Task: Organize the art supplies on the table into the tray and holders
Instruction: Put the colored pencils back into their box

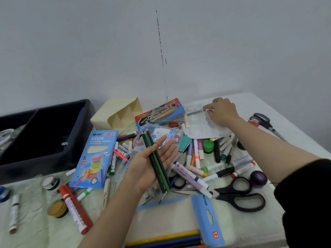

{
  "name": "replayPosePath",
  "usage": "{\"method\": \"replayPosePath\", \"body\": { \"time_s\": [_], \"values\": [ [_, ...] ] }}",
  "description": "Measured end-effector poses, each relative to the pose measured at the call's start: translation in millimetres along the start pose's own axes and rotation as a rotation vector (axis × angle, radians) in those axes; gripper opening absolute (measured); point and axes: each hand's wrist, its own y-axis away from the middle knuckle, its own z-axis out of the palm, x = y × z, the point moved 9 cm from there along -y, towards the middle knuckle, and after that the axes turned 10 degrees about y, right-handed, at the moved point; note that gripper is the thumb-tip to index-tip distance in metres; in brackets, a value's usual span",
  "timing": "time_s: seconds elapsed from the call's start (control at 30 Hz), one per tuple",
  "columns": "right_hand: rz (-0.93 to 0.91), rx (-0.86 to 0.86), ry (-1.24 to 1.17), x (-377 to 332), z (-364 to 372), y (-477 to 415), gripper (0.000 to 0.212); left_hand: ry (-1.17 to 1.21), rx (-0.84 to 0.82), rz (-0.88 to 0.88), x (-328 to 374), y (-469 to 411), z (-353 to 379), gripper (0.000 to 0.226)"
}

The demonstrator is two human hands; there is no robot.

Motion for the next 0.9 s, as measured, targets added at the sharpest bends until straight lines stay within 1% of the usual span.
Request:
{"method": "replayPosePath", "body": {
  "time_s": [0.1,0.3,0.43,0.5,0.67,0.83,0.9],
  "values": [
    [-0.027,-0.001,0.03,-5,1,-9,0.032,0.008,0.007,-0.004,2,-4,-2,0.029],
    [-0.059,0.024,0.021,-8,-1,-20,0.019,0.01,0.017,-0.002,8,-8,-9,0.032],
    [-0.083,0.023,0.066,-6,-1,-23,0.026,0.005,0.016,-0.004,8,-9,-10,0.033],
    [-0.091,0.033,0.12,-6,-1,-24,0.025,0.008,0.012,-0.008,8,-9,-10,0.033],
    [-0.066,-0.067,0.235,-3,7,-26,0.025,0.011,0.005,-0.007,8,-9,-10,0.034],
    [-0.077,-0.089,0.21,1,1,-27,0.016,0.021,0.003,-0.005,8,-9,-12,0.035],
    [-0.067,-0.088,0.119,6,-2,-27,0.008,0.023,0.002,-0.002,8,-10,-12,0.034]
  ]
}}
